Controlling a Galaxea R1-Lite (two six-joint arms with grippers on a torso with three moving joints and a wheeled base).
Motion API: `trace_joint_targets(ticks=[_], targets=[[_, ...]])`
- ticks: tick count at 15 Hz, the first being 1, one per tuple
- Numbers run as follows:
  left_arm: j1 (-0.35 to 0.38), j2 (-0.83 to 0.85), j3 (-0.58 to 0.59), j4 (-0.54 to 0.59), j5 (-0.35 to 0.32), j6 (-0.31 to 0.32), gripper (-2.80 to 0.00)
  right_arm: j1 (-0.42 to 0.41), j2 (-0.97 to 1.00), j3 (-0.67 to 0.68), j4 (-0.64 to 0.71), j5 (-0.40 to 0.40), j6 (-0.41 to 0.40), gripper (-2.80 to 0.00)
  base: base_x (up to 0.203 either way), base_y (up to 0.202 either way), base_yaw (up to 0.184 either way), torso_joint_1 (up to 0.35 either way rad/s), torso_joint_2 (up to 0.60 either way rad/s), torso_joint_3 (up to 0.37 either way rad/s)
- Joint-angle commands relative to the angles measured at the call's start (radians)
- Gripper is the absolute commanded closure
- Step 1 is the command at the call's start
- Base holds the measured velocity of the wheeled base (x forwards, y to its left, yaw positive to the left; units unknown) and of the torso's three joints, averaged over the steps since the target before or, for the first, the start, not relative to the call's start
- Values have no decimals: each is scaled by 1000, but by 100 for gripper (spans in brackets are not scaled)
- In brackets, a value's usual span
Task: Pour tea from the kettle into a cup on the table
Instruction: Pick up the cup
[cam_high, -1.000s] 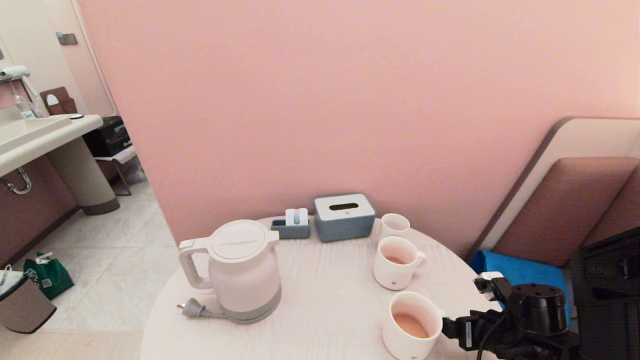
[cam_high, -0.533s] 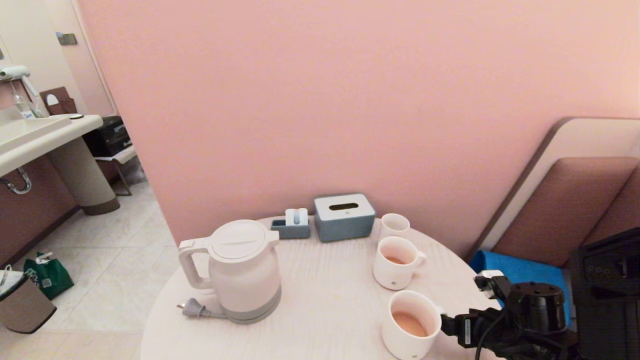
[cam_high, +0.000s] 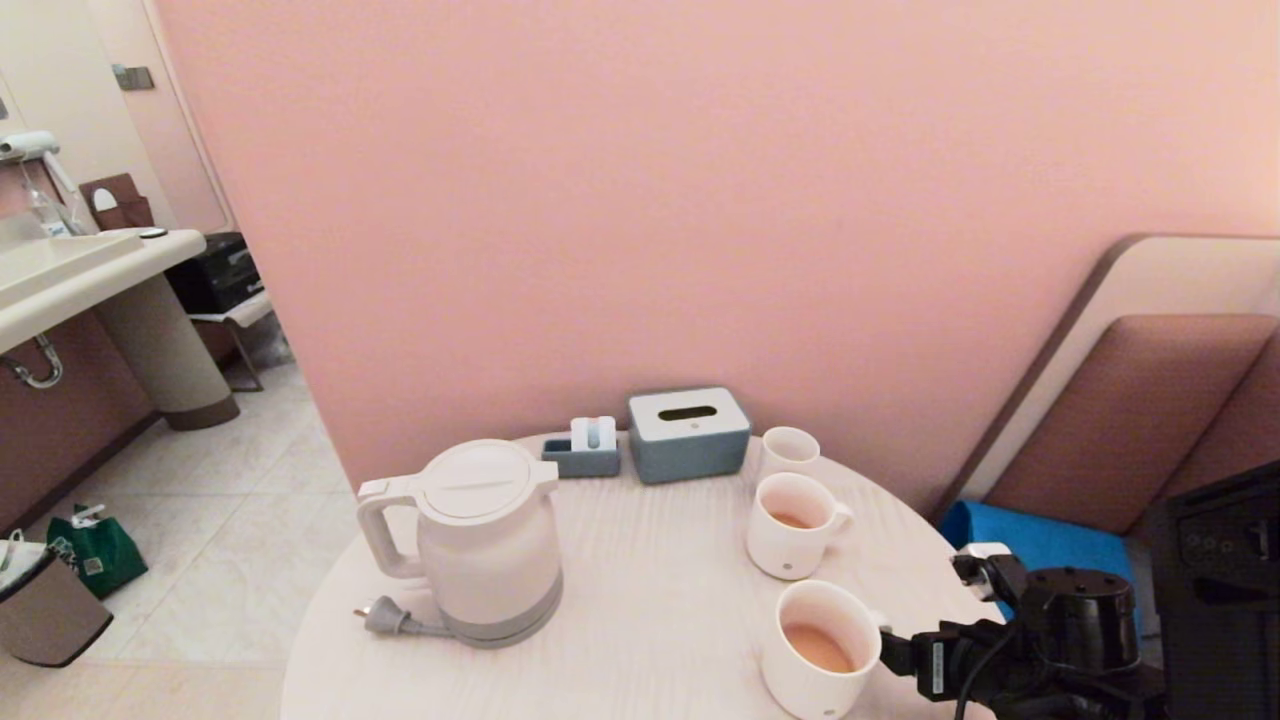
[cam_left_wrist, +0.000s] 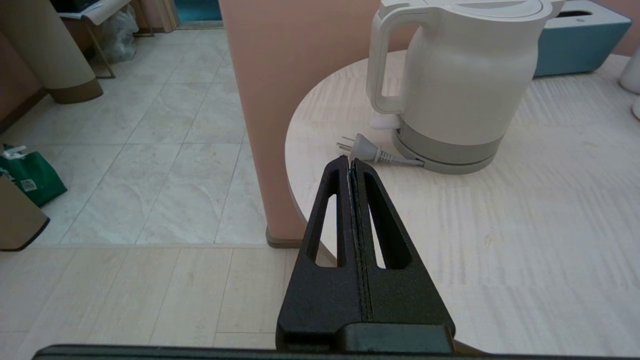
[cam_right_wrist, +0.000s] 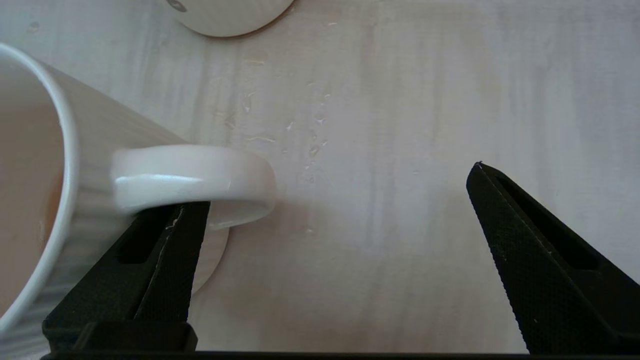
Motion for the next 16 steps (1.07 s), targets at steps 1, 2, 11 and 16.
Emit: trace_joint_targets(ticks=[1, 2, 11, 16], targets=[[0, 1, 0, 0, 0, -1, 0, 3, -2, -2, -42, 1, 0, -280, 0, 0, 0, 0, 0, 0], [0, 1, 0, 0, 0, -1, 0, 5, 3, -6, -43, 1, 0, -280, 0, 0, 0, 0, 0, 0], [0, 1, 0, 1, 0, -1, 0, 11, 15, -16, -43, 1, 2, -280, 0, 0, 0, 0, 0, 0], [0, 1, 0, 0, 0, -1, 0, 11, 15, -20, -42, 1, 2, 0, 0, 0, 0, 0, 0, 0]])
